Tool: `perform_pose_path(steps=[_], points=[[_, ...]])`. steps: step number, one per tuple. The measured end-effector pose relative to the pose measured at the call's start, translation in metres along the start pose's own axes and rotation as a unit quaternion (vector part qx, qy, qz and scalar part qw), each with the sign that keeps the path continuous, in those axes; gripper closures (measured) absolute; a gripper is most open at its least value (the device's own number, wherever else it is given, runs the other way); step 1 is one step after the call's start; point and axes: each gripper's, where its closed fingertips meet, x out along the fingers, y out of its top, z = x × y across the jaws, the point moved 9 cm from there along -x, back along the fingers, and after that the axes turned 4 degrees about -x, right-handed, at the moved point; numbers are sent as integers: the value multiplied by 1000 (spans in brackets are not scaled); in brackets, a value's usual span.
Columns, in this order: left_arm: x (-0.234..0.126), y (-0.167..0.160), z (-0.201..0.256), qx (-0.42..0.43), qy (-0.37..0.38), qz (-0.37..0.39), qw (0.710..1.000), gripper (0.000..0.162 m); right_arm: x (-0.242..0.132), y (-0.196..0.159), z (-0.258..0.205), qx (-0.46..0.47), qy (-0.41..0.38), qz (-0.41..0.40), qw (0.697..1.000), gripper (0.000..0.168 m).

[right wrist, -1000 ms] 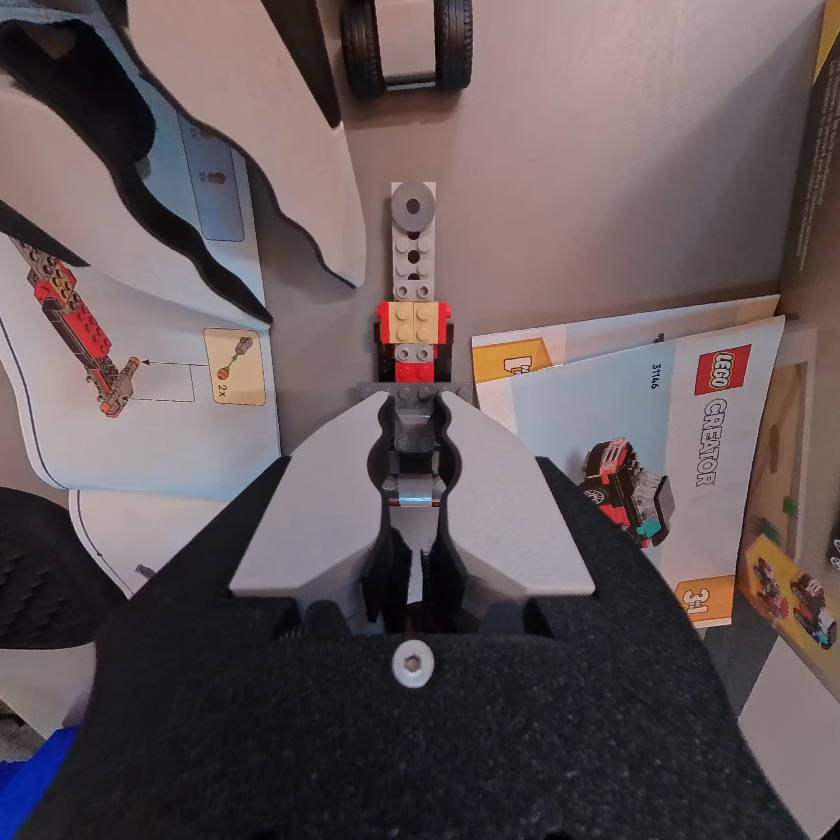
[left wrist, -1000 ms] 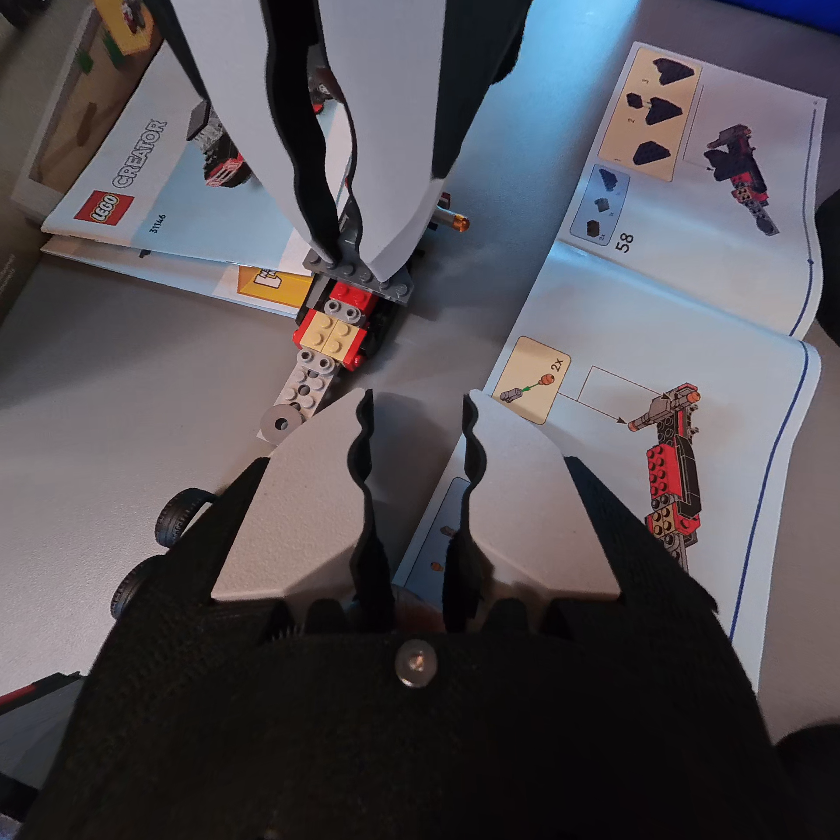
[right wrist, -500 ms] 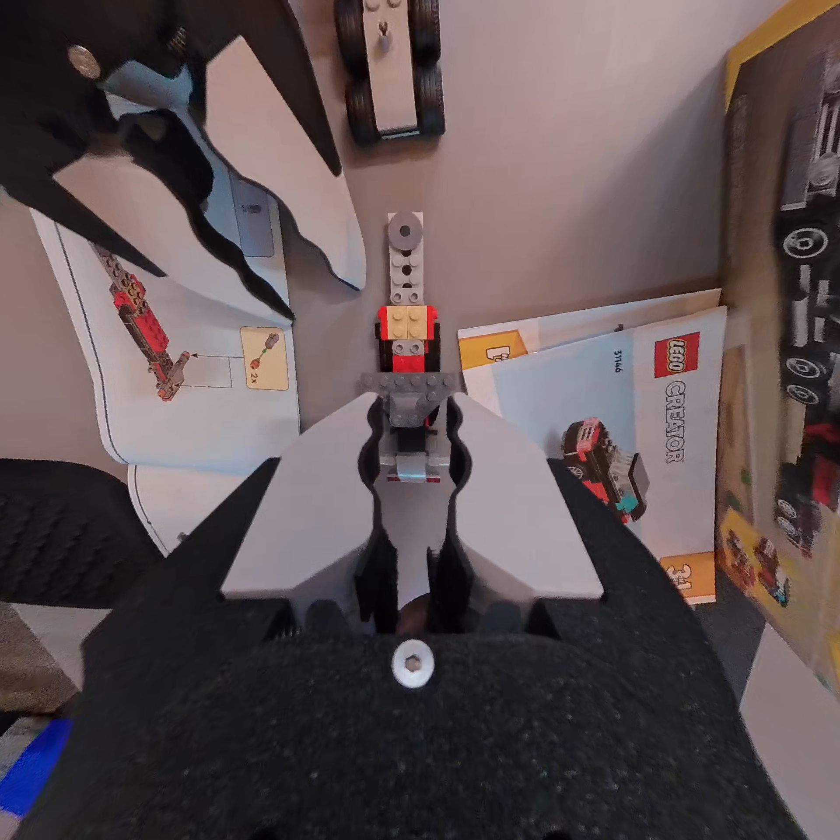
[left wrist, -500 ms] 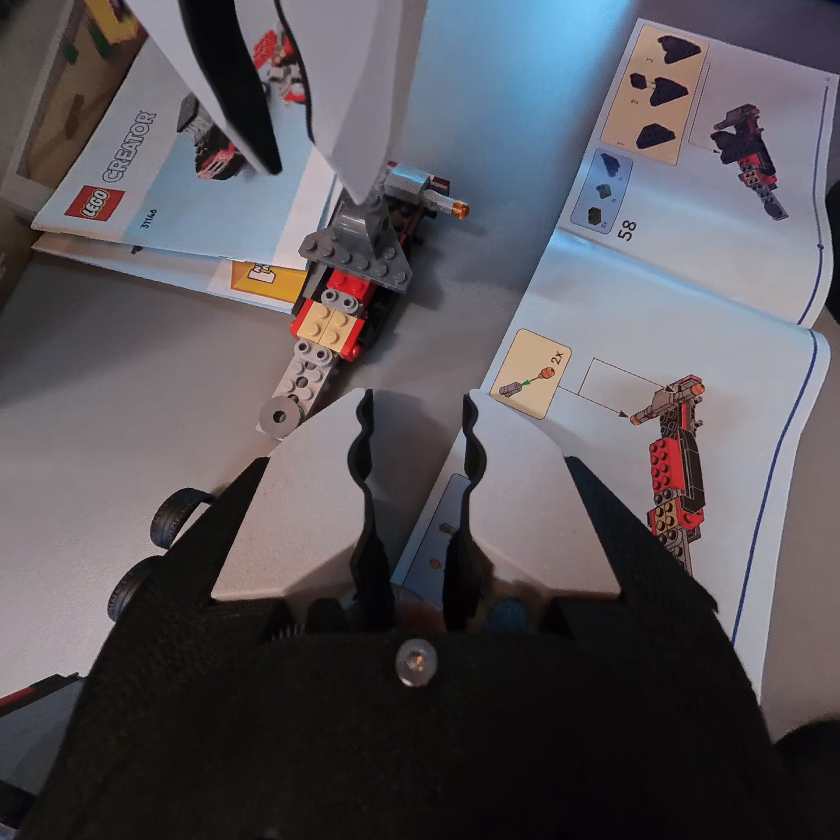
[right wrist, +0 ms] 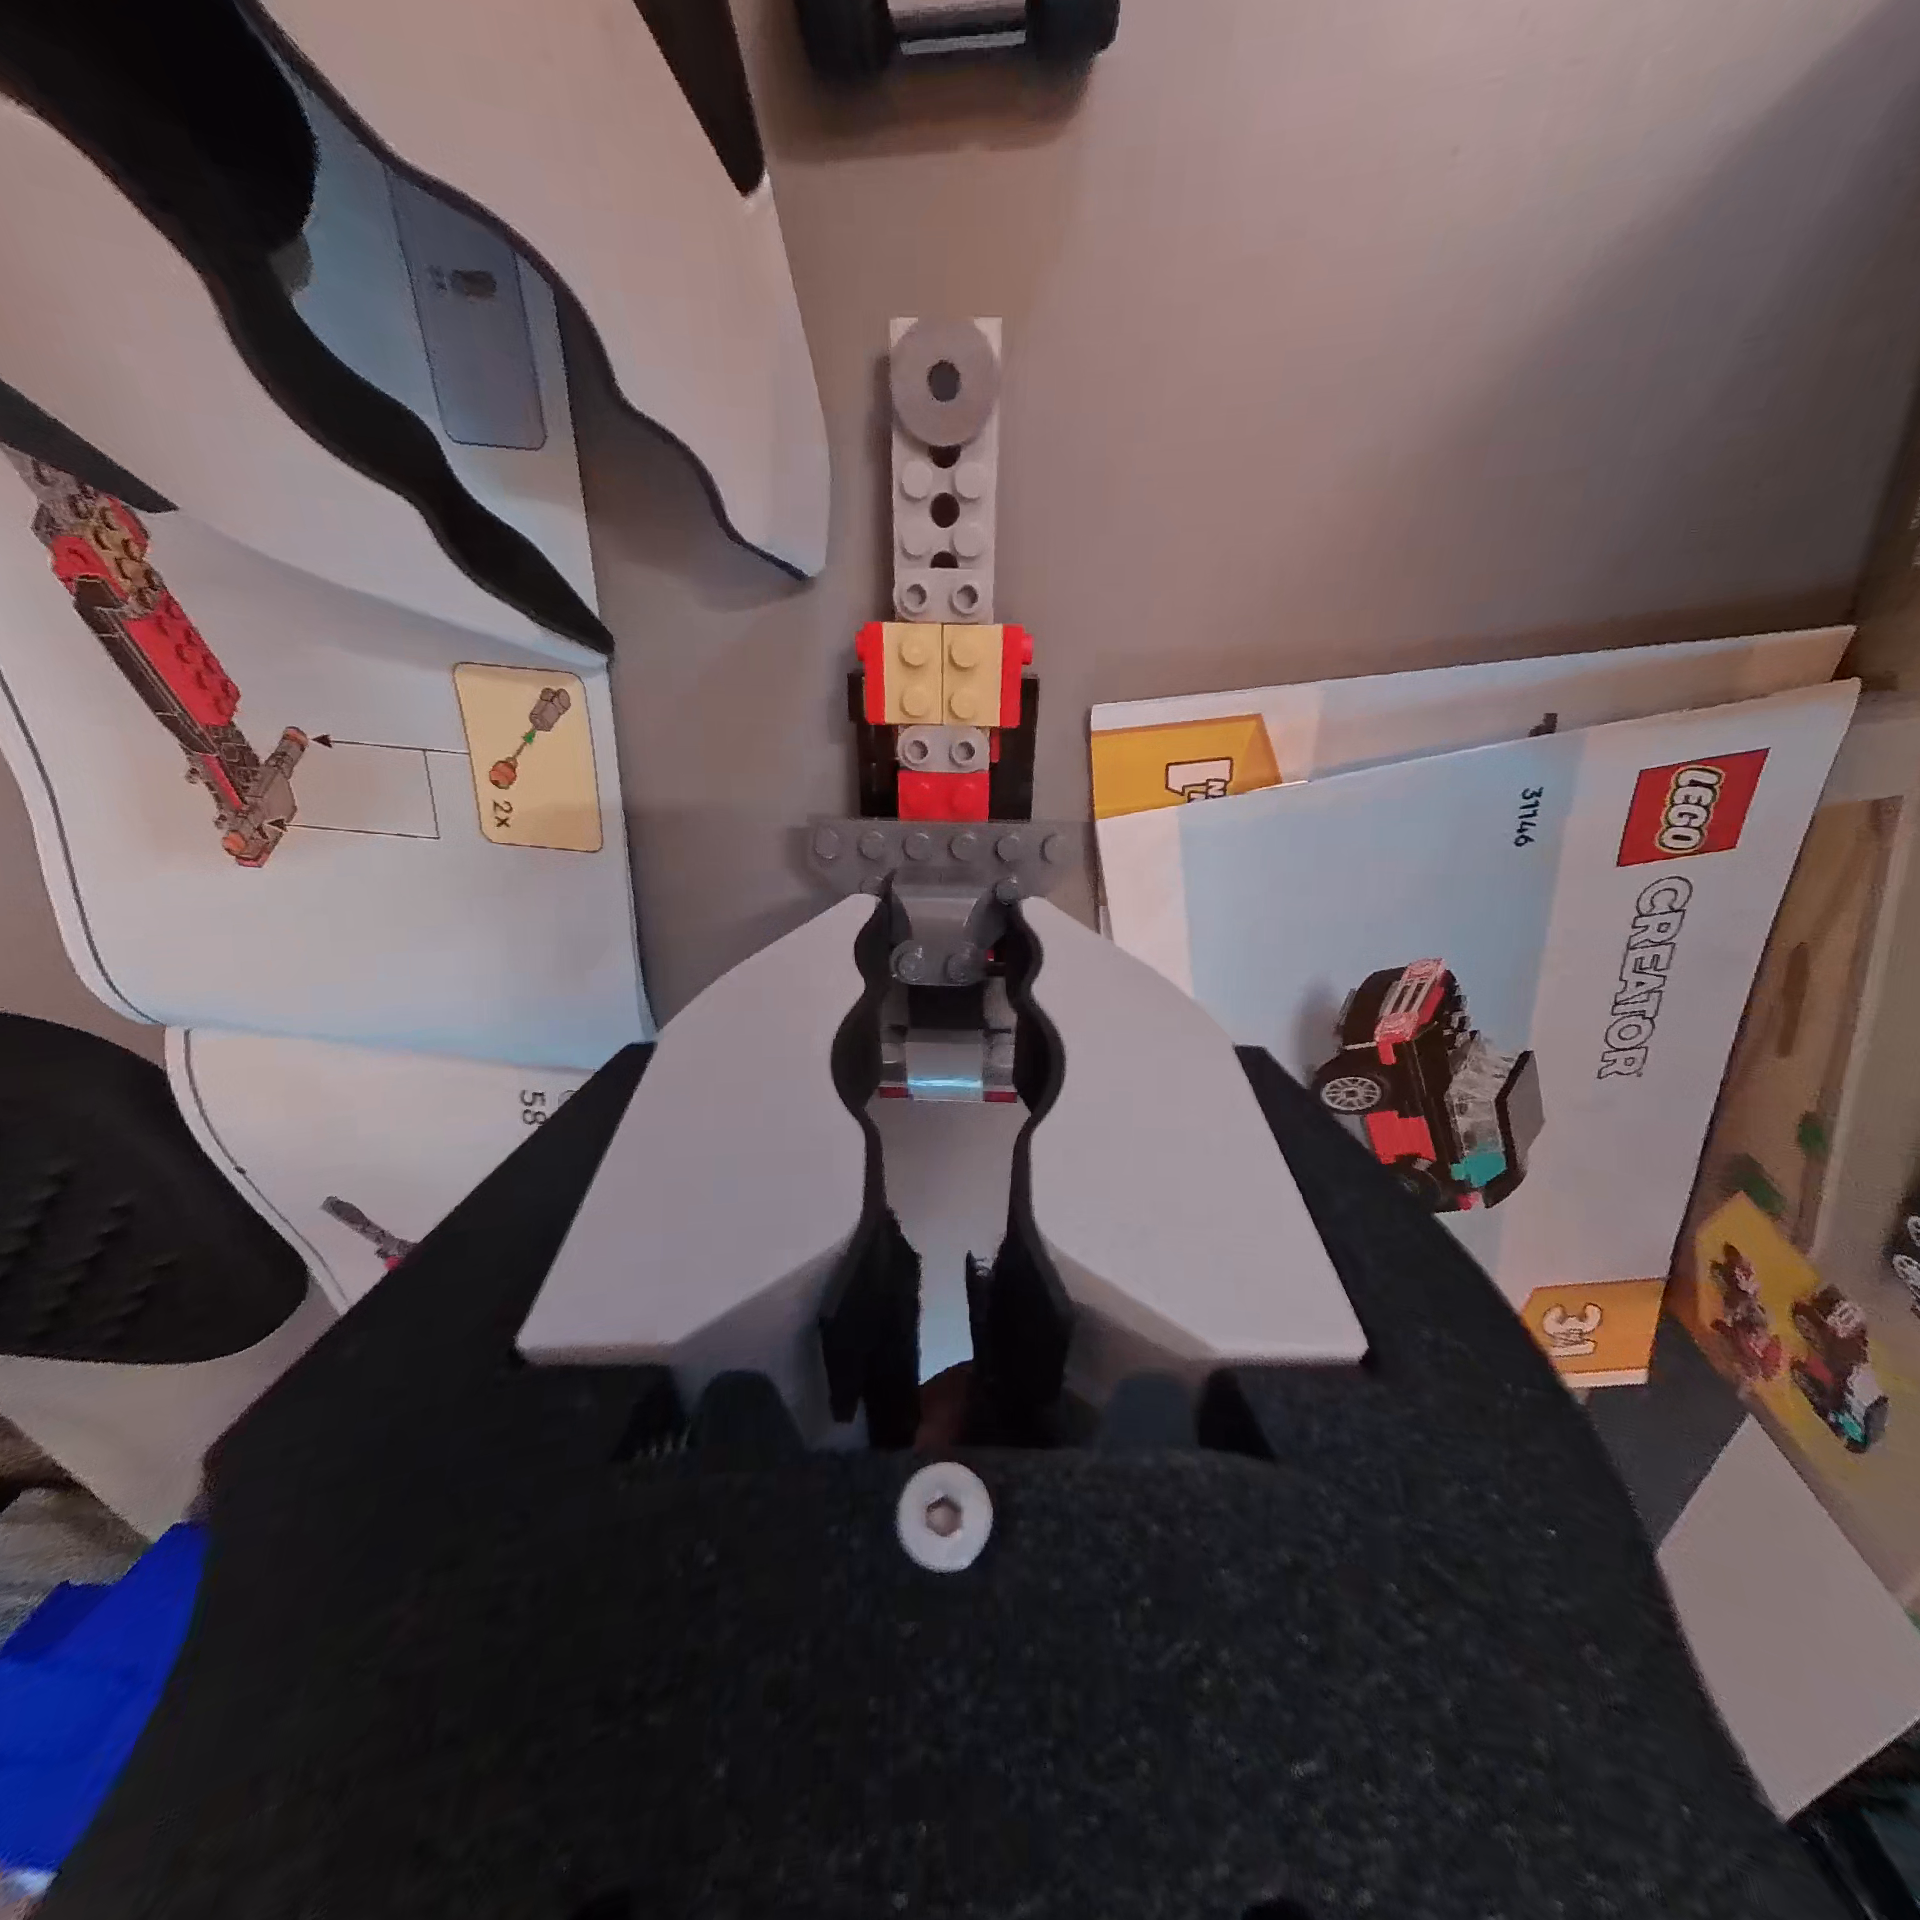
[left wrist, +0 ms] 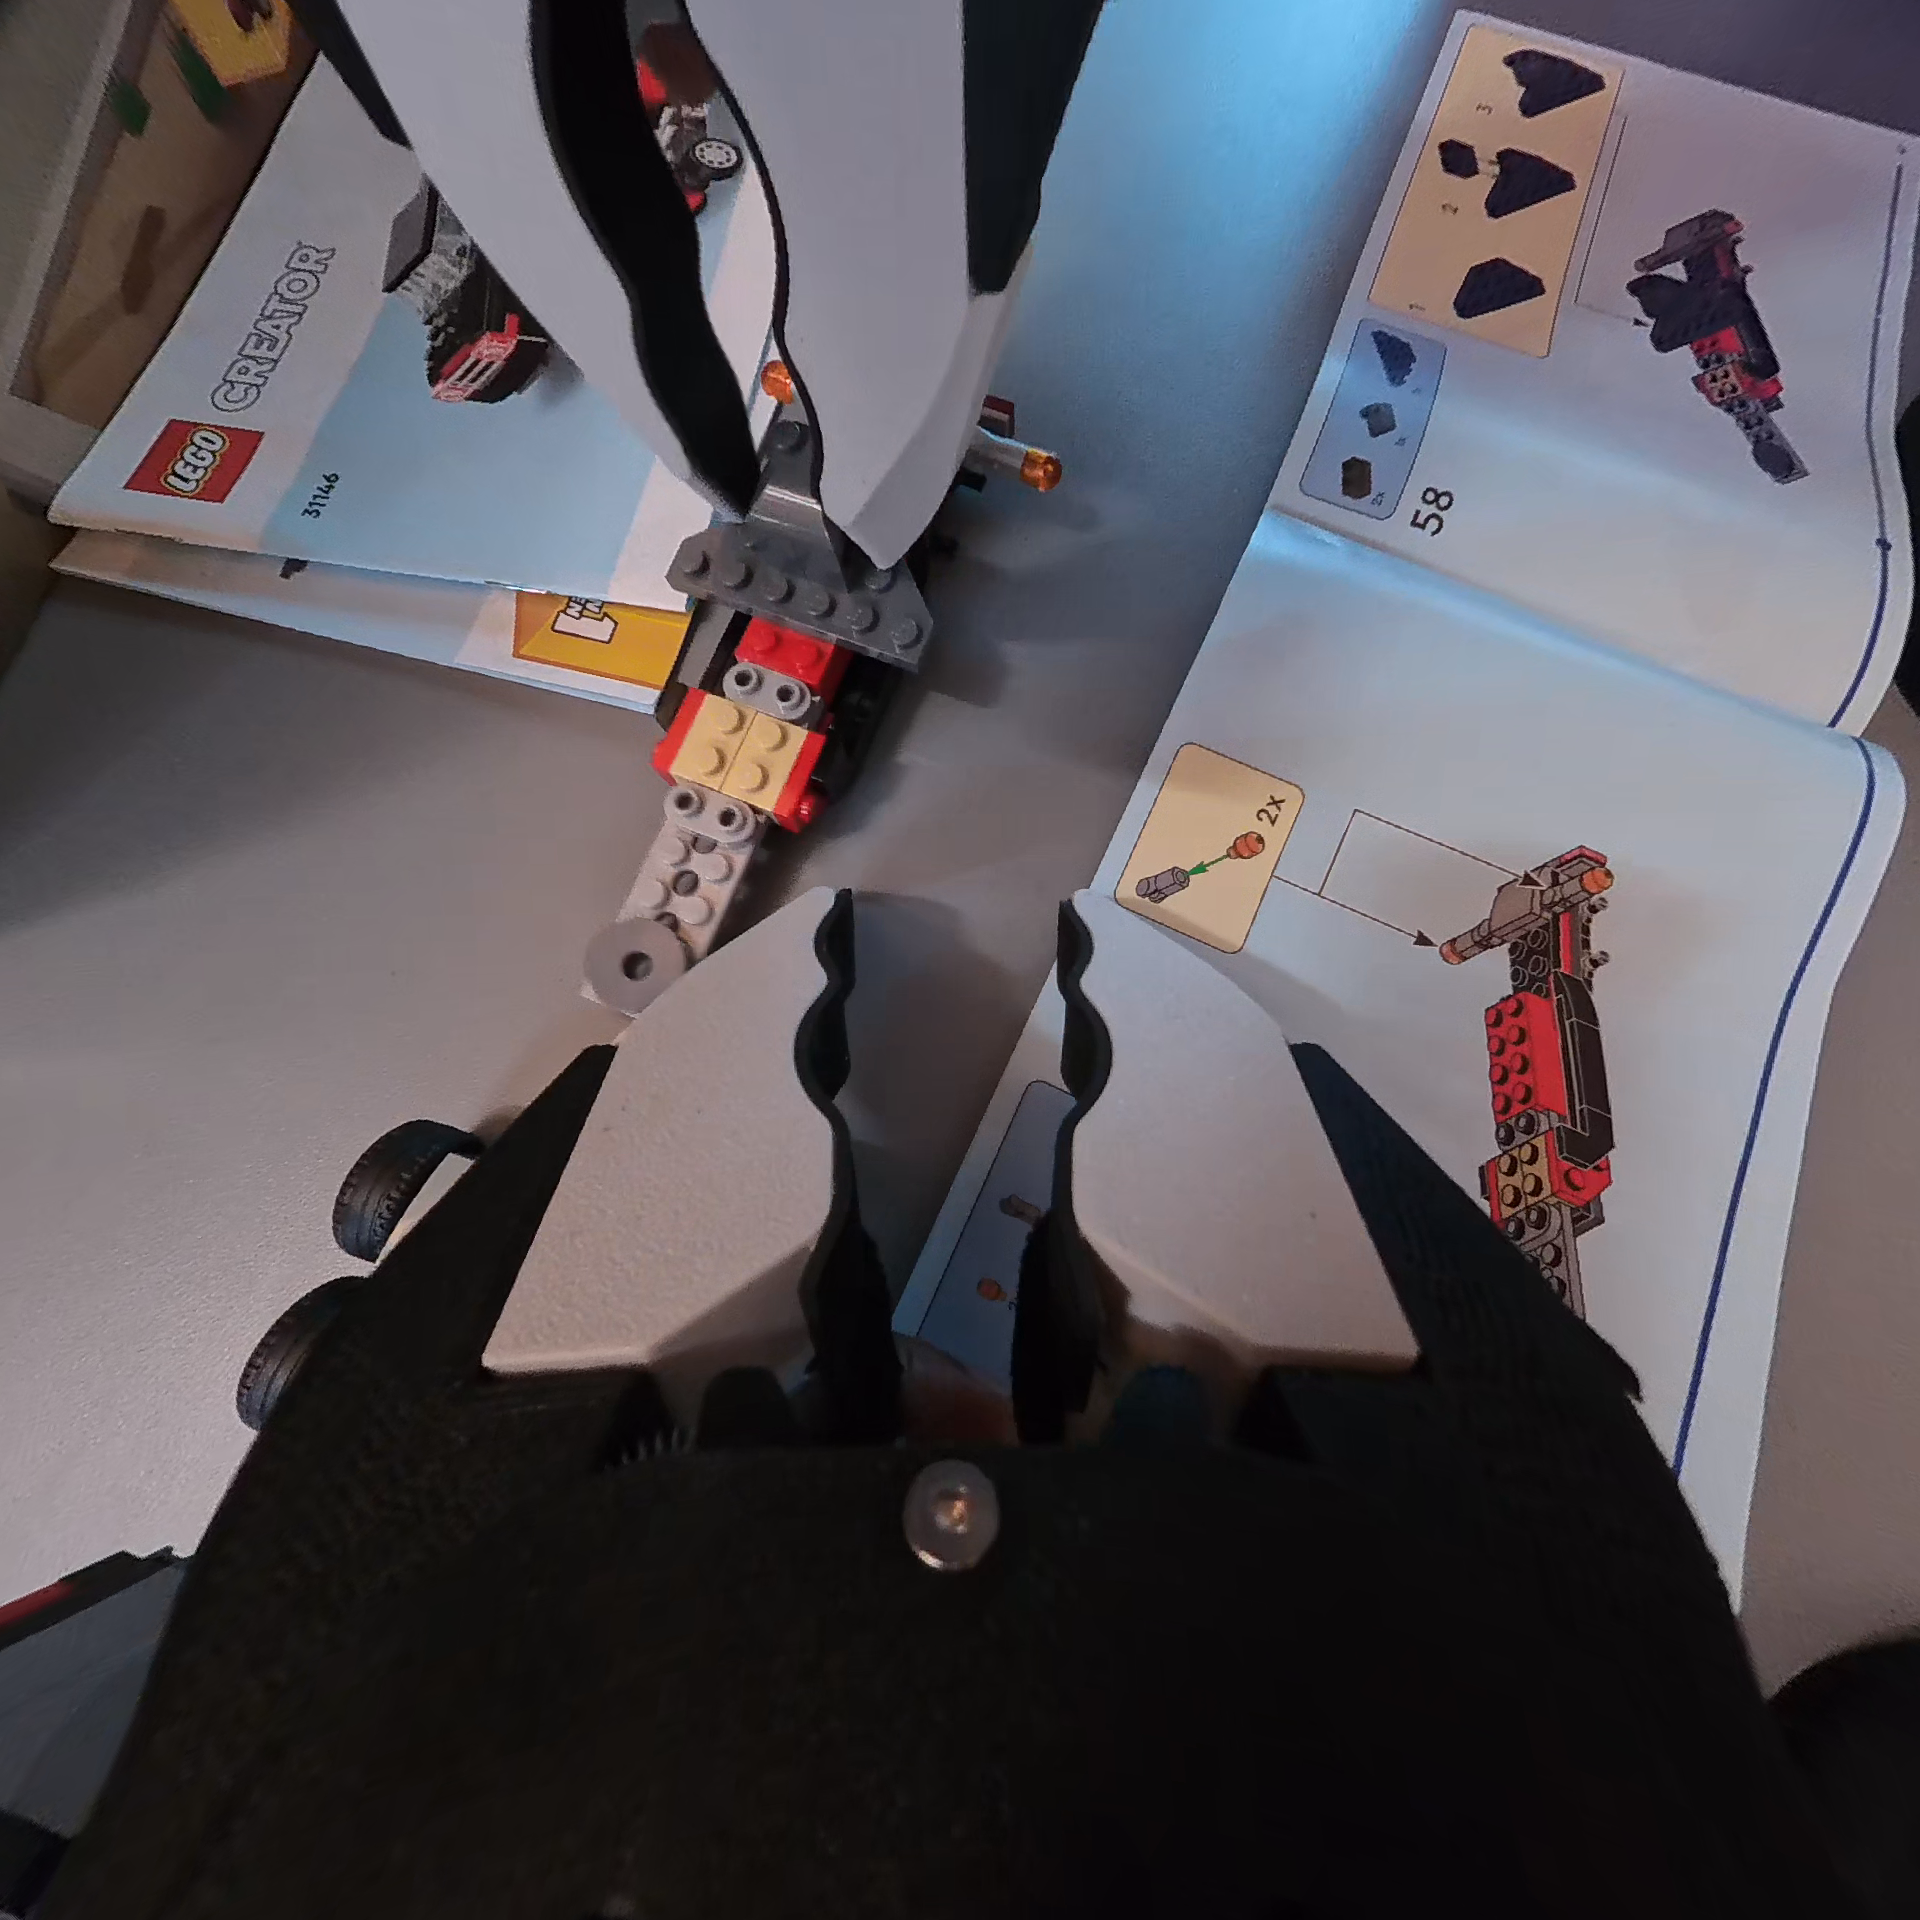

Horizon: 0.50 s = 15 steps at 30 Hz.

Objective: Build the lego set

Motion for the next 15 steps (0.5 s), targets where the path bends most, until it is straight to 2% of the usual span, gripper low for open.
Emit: perform_pose_path(steps=[1,6,15], points=[[0,0,0,0,0,0,1000,125,0,0,0,2,4,-4,1000,150],[0,0,0,1,0,-1,1000,124,1,5,-2,-10,-1,-36,999,152],[0,0,0,0,-1,-2,1000,124,2,5,-1,4,4,-42,999,152]])
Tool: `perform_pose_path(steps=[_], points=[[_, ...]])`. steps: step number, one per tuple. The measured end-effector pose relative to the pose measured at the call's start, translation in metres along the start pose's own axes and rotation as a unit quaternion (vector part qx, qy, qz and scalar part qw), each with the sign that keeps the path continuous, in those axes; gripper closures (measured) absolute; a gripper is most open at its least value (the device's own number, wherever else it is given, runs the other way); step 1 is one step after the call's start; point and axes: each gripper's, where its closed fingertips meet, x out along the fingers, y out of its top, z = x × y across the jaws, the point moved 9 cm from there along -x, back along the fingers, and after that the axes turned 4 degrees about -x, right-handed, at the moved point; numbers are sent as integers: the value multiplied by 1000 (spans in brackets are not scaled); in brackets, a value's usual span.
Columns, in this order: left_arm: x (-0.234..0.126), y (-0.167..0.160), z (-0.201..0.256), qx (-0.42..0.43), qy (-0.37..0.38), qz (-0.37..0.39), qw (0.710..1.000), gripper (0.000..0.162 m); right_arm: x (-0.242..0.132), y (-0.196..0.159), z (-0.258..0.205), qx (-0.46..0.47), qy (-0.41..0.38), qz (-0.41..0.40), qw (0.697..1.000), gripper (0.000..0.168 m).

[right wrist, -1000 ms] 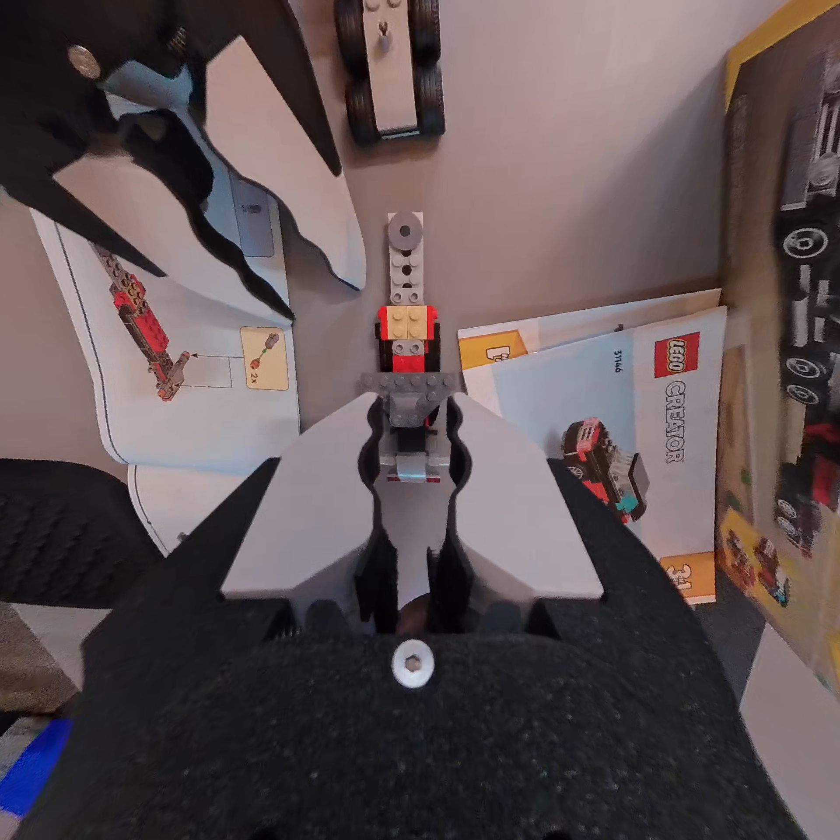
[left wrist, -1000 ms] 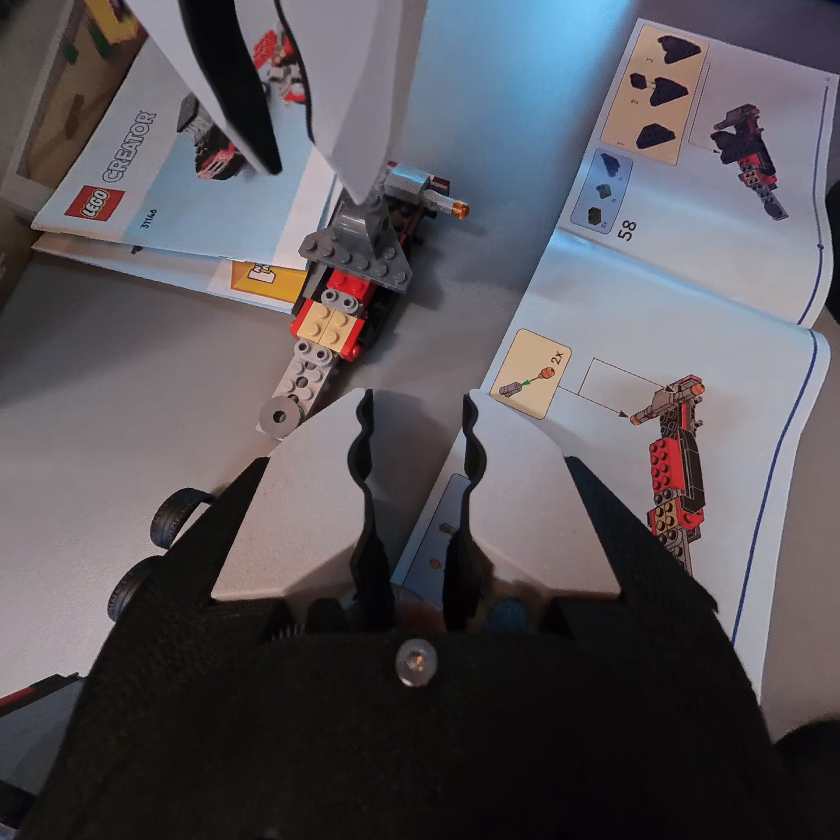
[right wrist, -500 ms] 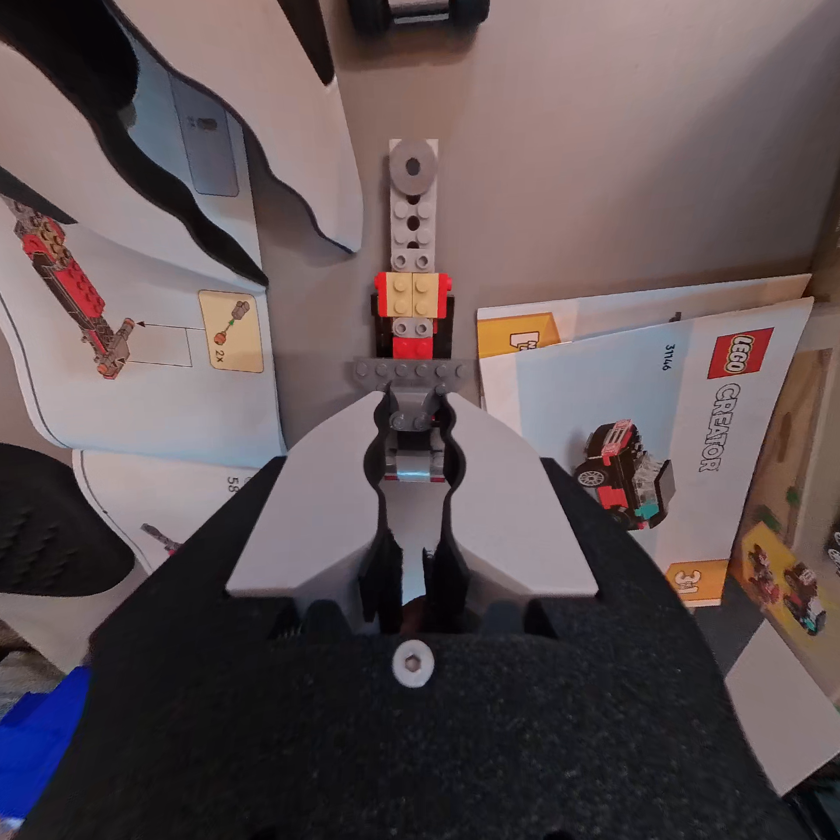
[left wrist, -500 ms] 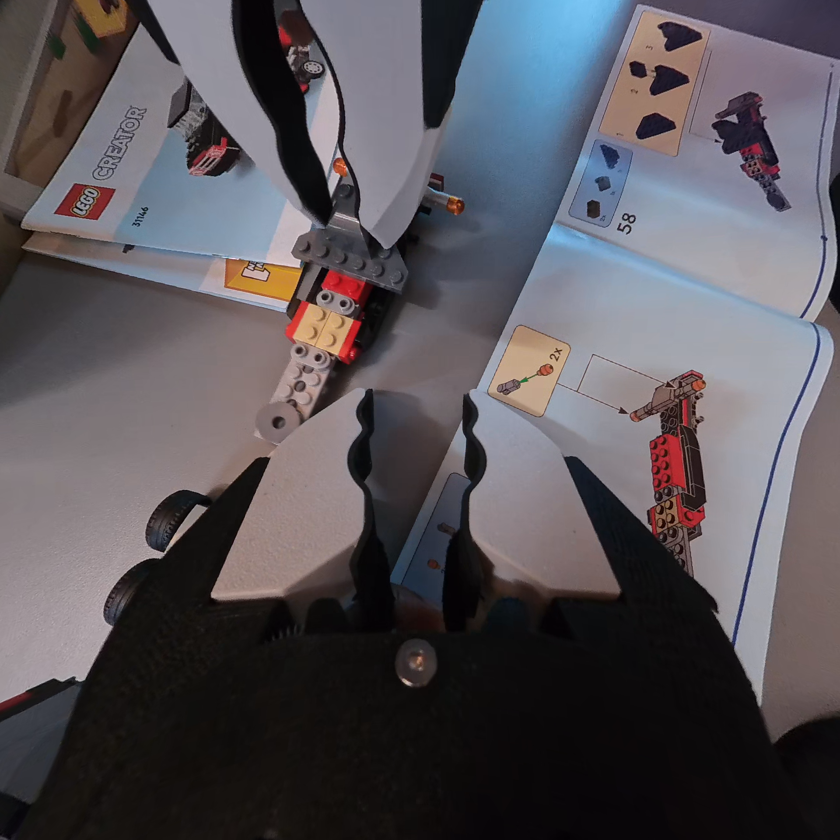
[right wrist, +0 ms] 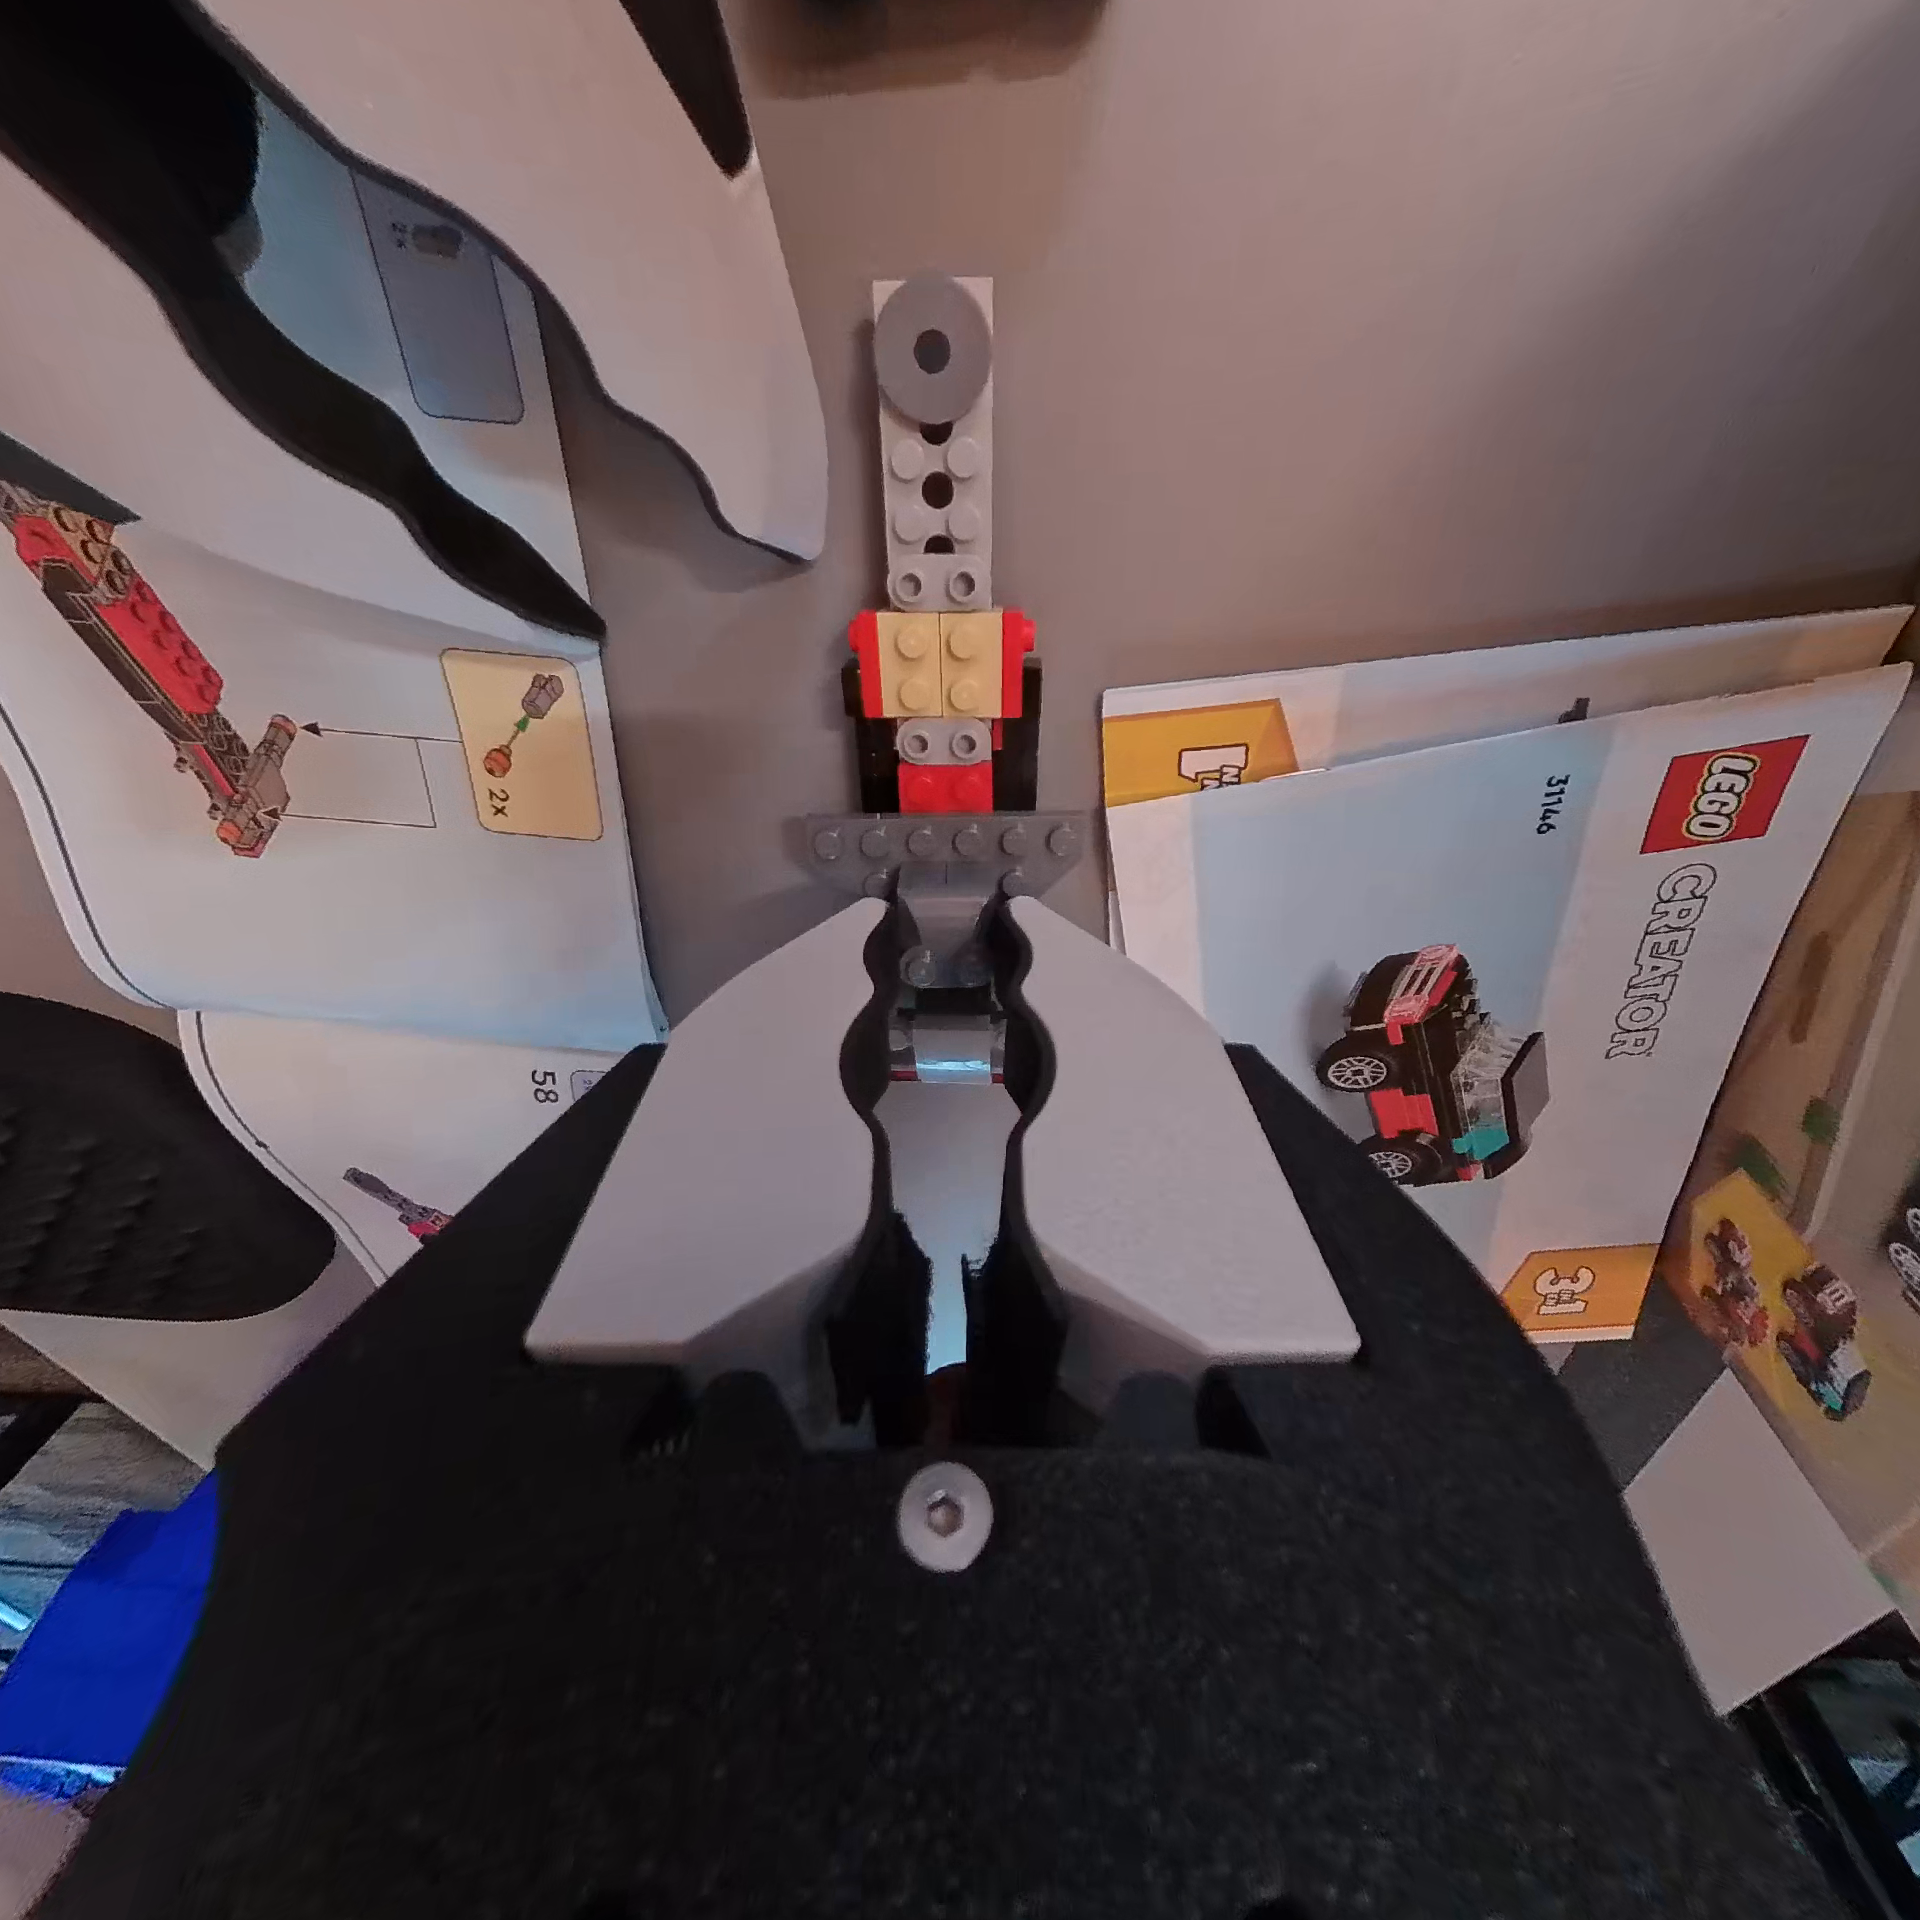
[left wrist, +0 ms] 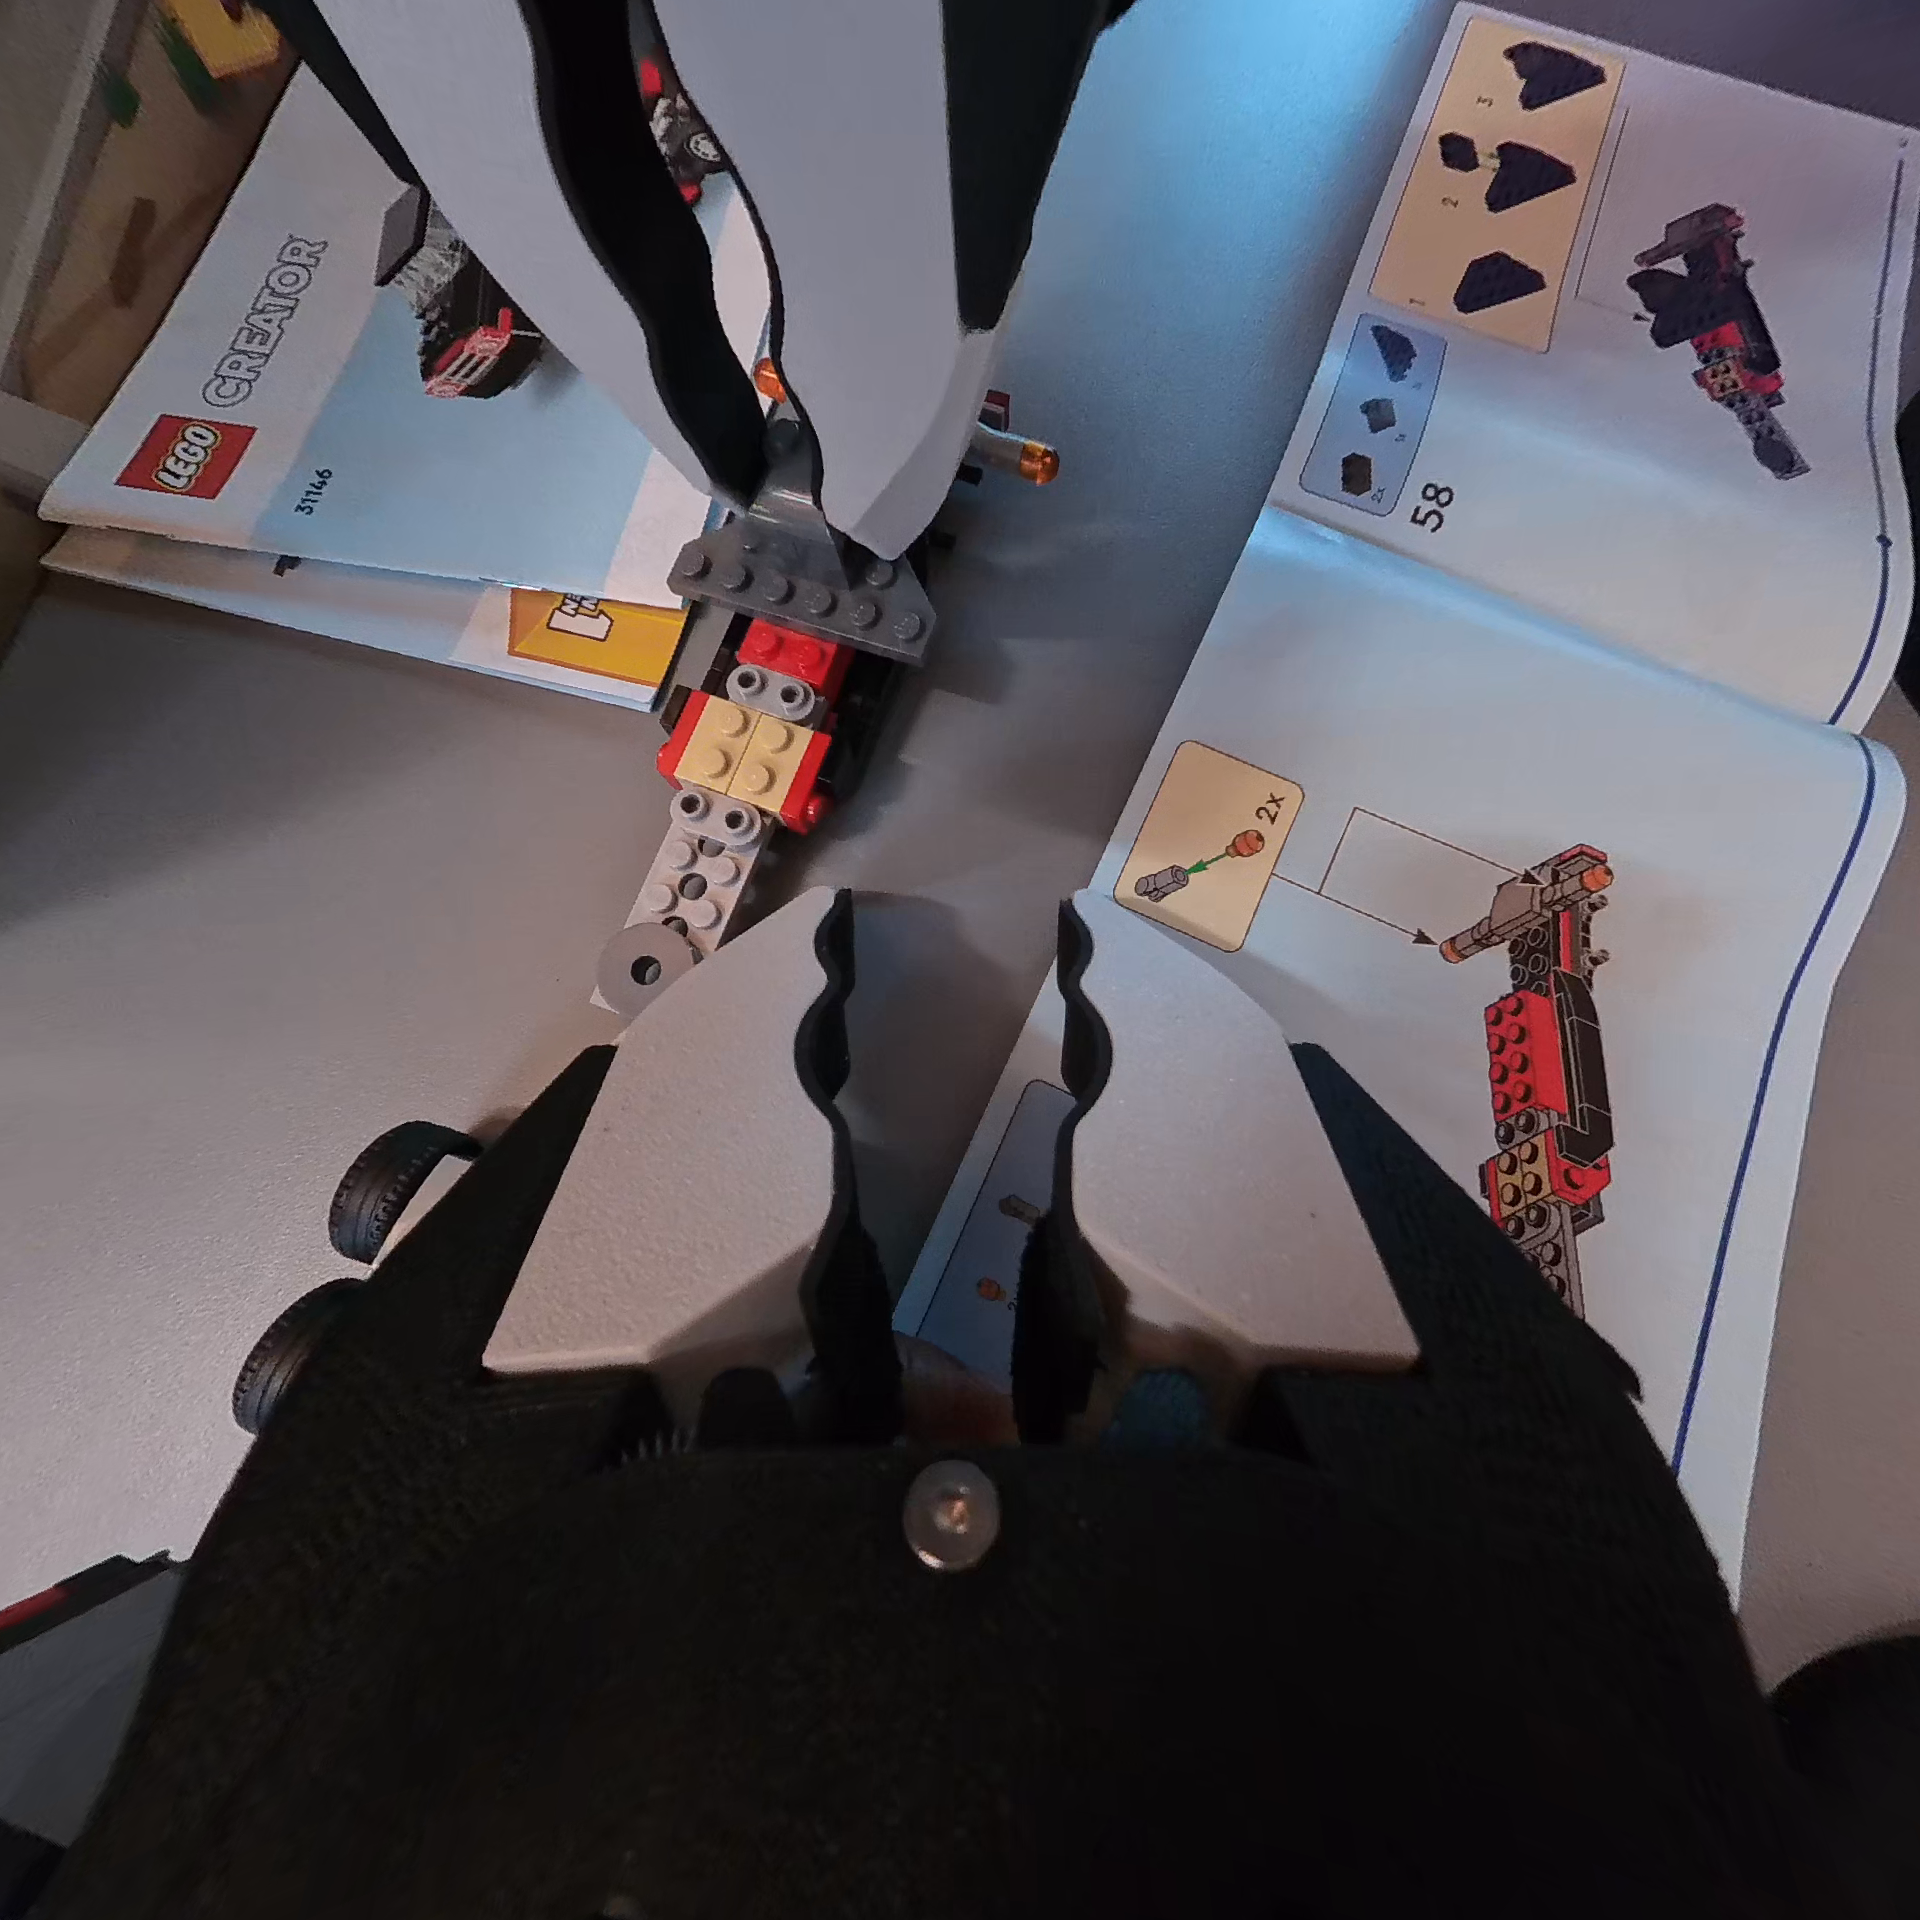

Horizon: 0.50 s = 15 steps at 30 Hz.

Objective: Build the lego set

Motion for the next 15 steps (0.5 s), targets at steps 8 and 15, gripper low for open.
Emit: perform_pose_path(steps=[8,15], points=[[0,0,0,0,1,0,1000,125,0,2,0,4,1,-11,1000,152],[0,0,0,1,1,-1,1000,125,1,4,0,2,1,-20,1000,152]])
